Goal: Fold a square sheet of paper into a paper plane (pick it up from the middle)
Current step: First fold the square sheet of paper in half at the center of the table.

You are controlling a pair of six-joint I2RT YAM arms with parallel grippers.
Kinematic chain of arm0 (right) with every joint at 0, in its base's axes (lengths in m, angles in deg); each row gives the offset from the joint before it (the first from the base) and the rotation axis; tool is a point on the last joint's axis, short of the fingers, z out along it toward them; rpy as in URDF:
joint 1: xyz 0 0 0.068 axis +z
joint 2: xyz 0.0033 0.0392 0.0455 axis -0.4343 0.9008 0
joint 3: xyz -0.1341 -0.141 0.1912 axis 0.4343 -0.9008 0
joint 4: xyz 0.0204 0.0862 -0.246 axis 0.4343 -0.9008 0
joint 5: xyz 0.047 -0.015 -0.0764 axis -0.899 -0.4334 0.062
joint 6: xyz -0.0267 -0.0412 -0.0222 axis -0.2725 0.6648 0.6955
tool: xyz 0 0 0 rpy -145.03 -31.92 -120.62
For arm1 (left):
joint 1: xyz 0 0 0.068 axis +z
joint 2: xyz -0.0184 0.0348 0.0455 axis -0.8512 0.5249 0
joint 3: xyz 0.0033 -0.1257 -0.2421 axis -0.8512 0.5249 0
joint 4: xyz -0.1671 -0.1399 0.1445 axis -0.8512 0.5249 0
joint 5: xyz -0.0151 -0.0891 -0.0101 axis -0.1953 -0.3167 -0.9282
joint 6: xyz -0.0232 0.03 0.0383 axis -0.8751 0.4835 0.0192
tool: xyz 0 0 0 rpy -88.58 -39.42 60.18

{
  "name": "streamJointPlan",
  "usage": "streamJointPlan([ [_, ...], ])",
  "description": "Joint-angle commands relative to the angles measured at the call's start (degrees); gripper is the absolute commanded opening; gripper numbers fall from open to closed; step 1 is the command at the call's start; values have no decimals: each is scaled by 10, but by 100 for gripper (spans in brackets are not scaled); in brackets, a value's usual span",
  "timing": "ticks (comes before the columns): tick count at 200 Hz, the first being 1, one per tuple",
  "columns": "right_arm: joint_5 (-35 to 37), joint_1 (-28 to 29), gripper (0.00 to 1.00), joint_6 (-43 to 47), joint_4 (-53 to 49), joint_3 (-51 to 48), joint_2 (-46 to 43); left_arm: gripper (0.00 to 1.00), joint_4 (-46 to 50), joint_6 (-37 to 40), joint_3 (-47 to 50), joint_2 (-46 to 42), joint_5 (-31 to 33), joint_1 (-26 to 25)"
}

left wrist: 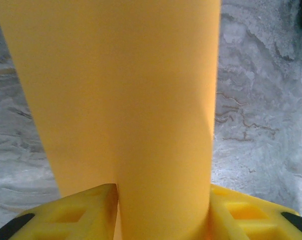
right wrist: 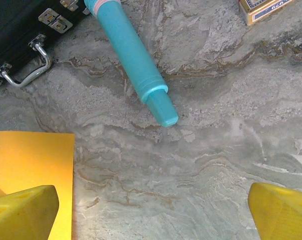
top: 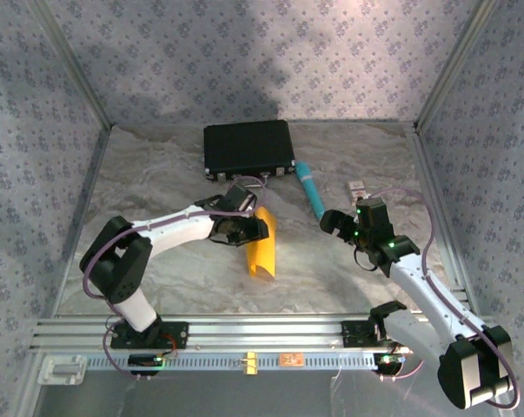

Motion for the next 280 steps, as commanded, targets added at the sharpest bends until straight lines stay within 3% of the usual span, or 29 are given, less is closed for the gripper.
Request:
streamJointPlan([
  [1,-2,1,99,-12,16,1,-19,45,-52,-28,14,-19,-48,3],
  [40,-3,-1,99,-13,38,-20,-49,45,-110,-59,40,-20,-83,4],
  [117,-89,-3,98,17,77,-30,-38,46,-165,-93,79,-7,-108,7],
  [135,-98,-3,98,17,74,-29,-32,48,-250,-142,91,-22,-155,1],
  [167,-87,-3,98,13,81,-35,-30,48,-91,-59,14,-28,-100,-10],
  [208,-85,-4,99,17,73,-33,-32,47,-211,-100,67,-42,-116,-10],
  [231,-94,-4,99,16,81,-35,-32,46,-200,-88,75,-39,-99,-6],
  [280,-122,-3,97,17,96,-36,-19,46,-223,-62,101,-6,-144,12],
])
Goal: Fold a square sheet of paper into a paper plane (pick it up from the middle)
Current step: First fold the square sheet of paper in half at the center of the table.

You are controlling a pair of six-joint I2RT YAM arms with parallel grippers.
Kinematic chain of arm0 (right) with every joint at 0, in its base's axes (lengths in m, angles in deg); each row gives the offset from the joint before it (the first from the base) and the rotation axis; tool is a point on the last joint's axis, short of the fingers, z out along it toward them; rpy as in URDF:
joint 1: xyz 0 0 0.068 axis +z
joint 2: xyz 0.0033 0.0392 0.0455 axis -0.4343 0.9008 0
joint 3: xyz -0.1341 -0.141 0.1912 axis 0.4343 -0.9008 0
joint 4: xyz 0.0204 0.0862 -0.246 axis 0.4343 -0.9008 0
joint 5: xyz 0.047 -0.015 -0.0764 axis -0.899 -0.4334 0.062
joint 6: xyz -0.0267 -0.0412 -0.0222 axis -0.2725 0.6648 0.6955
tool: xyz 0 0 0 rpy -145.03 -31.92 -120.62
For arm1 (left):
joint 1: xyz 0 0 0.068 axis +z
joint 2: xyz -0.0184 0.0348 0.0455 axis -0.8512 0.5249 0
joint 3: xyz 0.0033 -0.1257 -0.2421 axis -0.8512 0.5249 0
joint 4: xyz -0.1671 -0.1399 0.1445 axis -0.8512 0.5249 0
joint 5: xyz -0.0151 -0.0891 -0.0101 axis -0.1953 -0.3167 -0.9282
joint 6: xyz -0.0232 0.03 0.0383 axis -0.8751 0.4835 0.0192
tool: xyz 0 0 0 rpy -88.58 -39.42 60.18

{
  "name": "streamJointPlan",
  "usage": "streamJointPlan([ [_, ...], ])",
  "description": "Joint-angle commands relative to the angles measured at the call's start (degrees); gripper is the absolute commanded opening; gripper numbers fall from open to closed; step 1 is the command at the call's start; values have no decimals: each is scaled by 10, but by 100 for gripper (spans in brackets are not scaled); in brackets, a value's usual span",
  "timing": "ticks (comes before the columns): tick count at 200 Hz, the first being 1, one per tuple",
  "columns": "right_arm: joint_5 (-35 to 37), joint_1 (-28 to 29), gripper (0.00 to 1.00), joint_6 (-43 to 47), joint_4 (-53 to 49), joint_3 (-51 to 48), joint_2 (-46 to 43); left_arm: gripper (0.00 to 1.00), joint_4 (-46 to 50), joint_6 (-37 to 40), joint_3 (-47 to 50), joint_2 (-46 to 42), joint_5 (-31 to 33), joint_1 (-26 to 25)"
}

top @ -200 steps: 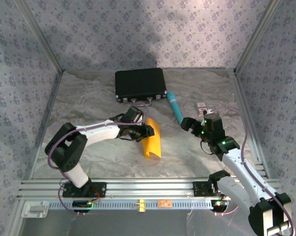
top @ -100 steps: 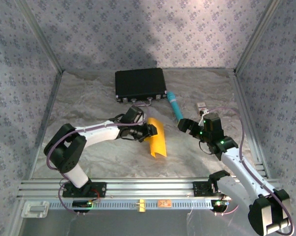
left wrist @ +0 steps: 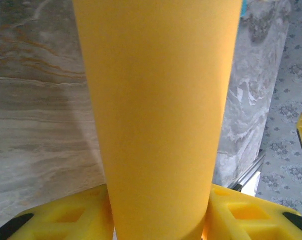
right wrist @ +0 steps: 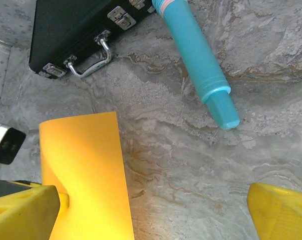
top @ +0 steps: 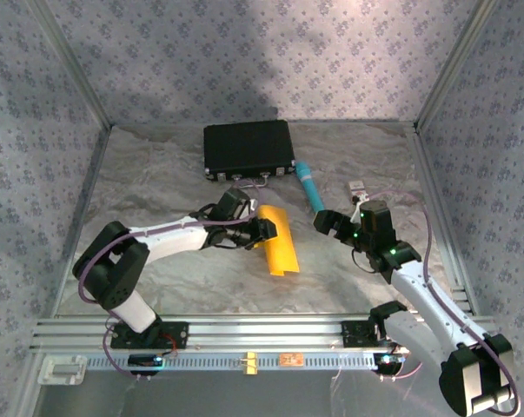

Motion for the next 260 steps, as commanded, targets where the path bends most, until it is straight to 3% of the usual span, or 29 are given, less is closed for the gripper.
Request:
streamJointPlan([
  [1,-24,-2,97,10,14,-3,10,46,-26,23,10,20,-29,8],
  [60,-45,2,96,10,25,3,38,46,-47,55,11,63,-70,19],
  [83,-45,4,96,10,26,4,45,47,-65,57,-14,91,-116,16],
  [99,-46,5,96,9,25,7,50,46,-6,86,-37,98,-81,12],
  [151,-70,7,93,33,12,23,74,48,33,104,-41,111,-46,13],
  [222,-79,26,89,35,10,47,131,66,147,140,-82,85,81,-10],
  [260,-67,38,89,31,3,61,153,66,190,153,-85,58,150,-15],
])
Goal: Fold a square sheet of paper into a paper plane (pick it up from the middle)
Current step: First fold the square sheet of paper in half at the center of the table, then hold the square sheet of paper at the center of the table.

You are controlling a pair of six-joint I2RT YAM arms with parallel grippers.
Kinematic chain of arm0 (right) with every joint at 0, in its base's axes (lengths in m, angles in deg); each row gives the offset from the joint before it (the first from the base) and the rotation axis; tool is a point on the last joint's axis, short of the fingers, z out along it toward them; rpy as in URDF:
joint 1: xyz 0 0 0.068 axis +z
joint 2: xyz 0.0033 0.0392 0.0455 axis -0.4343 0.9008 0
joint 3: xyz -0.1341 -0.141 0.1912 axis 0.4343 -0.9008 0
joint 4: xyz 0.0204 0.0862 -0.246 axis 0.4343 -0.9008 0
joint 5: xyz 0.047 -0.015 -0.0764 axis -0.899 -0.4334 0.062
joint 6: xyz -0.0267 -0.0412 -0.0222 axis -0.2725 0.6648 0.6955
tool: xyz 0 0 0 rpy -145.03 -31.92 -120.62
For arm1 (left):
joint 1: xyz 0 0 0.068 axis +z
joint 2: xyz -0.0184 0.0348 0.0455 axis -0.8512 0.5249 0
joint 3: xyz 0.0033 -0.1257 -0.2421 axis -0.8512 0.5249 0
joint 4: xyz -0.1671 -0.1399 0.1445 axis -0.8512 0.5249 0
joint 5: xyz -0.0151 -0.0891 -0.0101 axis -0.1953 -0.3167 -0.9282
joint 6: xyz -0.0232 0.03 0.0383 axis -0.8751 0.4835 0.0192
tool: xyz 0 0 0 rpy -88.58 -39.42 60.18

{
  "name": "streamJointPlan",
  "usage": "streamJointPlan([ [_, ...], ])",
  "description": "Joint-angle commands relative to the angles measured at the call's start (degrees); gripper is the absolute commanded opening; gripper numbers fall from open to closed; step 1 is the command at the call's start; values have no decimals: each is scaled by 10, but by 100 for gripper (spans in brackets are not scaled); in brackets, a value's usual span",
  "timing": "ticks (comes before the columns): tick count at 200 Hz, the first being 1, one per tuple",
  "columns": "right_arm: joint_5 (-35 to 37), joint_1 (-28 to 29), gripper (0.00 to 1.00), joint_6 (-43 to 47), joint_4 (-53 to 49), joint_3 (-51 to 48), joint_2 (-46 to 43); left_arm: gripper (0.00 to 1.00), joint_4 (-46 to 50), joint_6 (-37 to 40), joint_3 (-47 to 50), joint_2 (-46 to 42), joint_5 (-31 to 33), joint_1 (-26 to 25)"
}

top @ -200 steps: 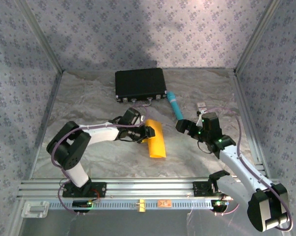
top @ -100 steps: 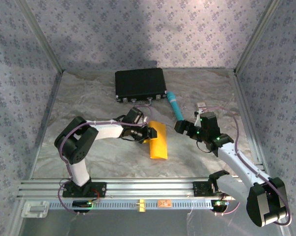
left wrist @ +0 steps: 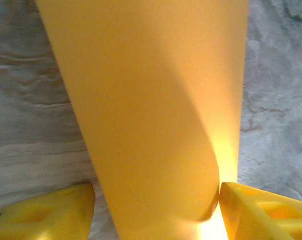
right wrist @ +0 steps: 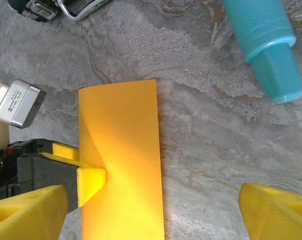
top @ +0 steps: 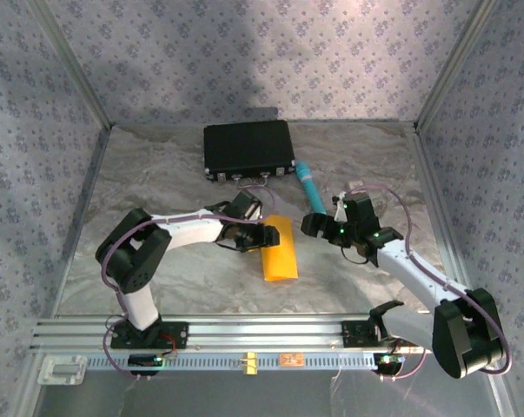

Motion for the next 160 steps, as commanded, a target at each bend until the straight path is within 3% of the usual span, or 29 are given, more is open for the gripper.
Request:
streamJointPlan([
  [1,2,8,89,7,-12,22,9,66,62,23,-9,-28,71,1],
  [37,-23,11,77,-1,4,21,32,59,77,34,-9,-30,89,0],
  [107,-97,21,49,-19,47,27,119,58,98,77,-30,7,52,1],
  [160,-105,24,48,-18,45,30,143,58,124,117,-48,24,38,1],
])
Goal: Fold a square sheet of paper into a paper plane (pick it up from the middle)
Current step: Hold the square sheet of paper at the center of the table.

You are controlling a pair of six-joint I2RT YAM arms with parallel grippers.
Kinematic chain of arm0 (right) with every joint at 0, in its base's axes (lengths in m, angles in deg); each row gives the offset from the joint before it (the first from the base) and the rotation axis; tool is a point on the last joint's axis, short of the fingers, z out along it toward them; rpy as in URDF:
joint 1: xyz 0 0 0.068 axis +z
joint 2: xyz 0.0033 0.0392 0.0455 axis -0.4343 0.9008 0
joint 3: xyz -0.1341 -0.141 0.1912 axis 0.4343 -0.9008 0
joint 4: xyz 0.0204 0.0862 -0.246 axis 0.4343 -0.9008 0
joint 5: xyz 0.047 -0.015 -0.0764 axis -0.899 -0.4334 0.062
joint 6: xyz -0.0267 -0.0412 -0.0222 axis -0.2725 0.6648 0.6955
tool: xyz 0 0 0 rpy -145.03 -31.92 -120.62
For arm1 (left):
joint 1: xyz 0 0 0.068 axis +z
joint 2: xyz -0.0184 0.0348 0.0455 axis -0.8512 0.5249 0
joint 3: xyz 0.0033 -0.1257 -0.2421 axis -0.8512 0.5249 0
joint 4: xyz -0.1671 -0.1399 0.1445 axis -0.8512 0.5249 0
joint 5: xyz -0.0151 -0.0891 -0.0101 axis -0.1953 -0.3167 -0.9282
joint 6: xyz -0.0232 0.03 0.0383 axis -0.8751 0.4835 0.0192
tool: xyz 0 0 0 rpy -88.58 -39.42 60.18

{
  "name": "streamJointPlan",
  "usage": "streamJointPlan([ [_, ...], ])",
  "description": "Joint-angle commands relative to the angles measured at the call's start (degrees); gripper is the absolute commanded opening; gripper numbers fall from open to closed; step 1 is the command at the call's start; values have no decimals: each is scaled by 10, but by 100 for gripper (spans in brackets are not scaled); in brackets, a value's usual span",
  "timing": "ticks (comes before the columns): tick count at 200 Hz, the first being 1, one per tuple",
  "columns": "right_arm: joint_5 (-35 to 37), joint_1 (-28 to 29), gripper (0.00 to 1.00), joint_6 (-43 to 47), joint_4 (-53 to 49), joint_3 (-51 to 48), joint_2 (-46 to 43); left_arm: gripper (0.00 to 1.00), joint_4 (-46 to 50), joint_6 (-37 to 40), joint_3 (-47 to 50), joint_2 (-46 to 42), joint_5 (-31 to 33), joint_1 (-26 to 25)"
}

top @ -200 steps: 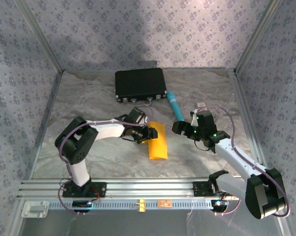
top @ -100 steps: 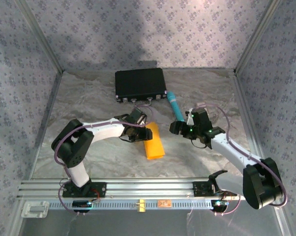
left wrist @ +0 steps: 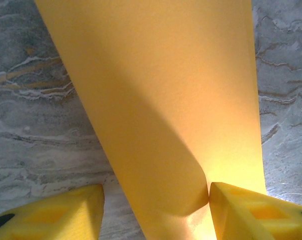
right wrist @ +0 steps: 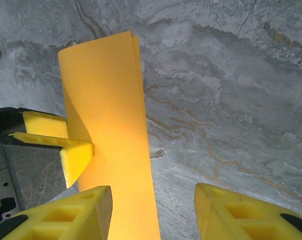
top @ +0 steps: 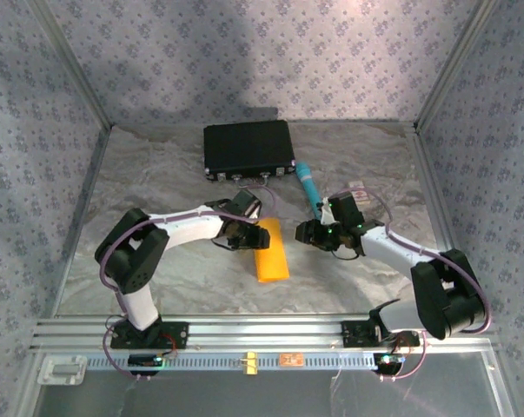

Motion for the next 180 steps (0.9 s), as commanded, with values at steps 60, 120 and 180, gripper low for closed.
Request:
streamJointPlan([
  [60,-50,15,34,-2,21,27,43,58,52,46,-35,44,-13,-2],
  [120,-47,48,18,-12,44,53,105,58,49,41,-31,50,-5,-3],
  [180,-49,75,8,-19,60,81,172,58,52,43,-32,51,-1,-7],
])
